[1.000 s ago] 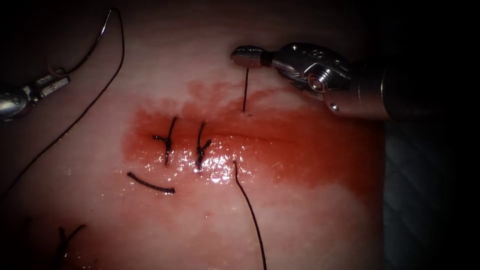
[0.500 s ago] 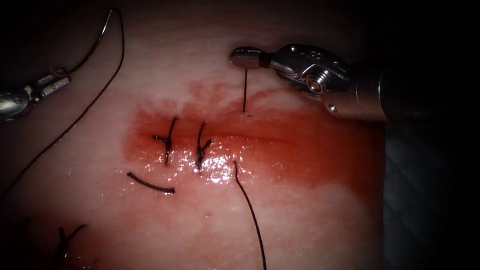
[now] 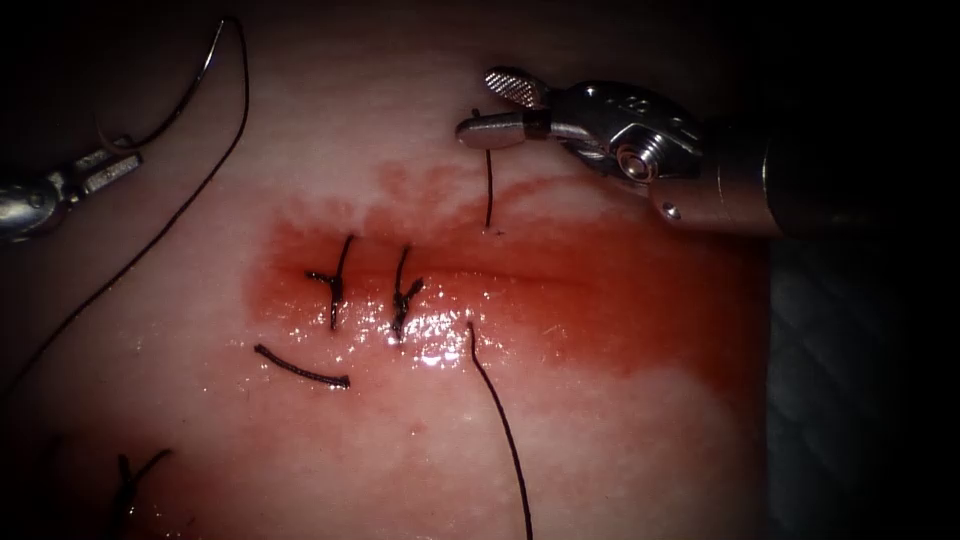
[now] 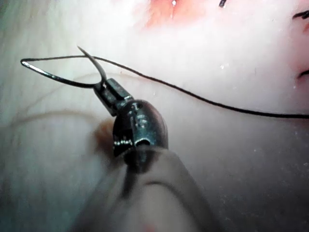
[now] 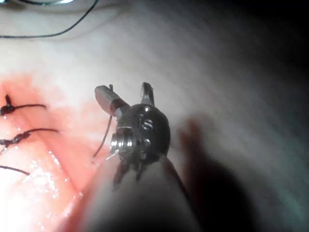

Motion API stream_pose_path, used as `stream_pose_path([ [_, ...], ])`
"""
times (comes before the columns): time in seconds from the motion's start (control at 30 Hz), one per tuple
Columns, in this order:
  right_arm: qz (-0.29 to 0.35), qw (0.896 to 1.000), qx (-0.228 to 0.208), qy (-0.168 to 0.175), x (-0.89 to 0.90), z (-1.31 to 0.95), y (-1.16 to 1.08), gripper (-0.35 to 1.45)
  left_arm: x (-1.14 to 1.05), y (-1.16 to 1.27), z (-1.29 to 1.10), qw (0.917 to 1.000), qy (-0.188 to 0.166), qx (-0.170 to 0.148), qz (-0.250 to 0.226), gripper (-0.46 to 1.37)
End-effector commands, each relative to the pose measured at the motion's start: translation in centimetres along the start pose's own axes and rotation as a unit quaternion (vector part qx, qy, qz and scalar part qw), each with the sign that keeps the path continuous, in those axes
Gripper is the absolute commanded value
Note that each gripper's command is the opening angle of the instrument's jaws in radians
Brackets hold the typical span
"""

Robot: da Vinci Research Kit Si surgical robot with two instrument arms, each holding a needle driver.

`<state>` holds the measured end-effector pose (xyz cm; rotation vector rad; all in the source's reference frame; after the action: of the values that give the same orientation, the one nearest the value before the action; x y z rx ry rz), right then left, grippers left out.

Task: Wound Closure
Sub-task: Set the needle down with the left

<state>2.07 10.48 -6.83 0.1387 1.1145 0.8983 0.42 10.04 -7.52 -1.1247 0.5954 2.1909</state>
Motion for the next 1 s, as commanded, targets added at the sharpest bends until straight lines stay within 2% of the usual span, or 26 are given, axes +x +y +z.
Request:
stream_pose_path([
  [0.03, 0.001, 1.0, 0.004, -0.001, 0.01, -0.01, 0.0, 1.32, 0.01, -0.01, 0.0, 1.0, -0.001, -0.001, 0.0, -0.35],
  [0.3, -0.005, 1.0, 0.005, 0.004, 0.17, -0.23, -0.05, 1.36, 0.08, 0.02, 0.02, 1.0, 0.001, -0.003, 0.001, -0.35],
  [0.5, -0.005, 1.0, -0.001, 0.007, 0.17, -0.43, -0.04, 1.35, 0.12, 0.08, 0.1, 1.0, 0.005, -0.008, 0.003, -0.35],
  [0.7, -0.001, 1.0, -0.012, 0.009, 0.15, -0.55, -0.02, 1.36, -0.04, -0.02, 0.24, 0.9998, 0.007, -0.015, 0.006, -0.35],
  [0.8, -0.001, 1.0, -0.013, 0.01, 0.14, -0.58, -0.03, 1.35, -0.18, -0.01, 0.32, 0.9994, -0.008, -0.034, -0.006, -0.35],
  [0.83, -0.001, 1.0, -0.013, 0.01, 0.13, -0.58, -0.04, 1.36, -0.21, 0.02, 0.35, 0.9991, -0.011, -0.039, -0.017, -0.28],
  [0.9, -0.001, 1.0, -0.012, 0.01, 0.12, -0.57, -0.04, 1.35, -0.25, 0.05, 0.4, 0.9986, -0.009, -0.038, -0.037, 0.43],
  [0.93, -0.002, 1.0, -0.012, 0.01, 0.12, -0.56, -0.05, 1.36, -0.26, 0.06, 0.43, 0.9983, -0.004, -0.032, -0.049, 0.66],
  [1.0, -0.002, 1.0, -0.012, 0.01, 0.11, -0.56, -0.05, 1.36, -0.25, 0.06, 0.43, 0.9983, -0.001, -0.005, -0.057, 0.92],
])
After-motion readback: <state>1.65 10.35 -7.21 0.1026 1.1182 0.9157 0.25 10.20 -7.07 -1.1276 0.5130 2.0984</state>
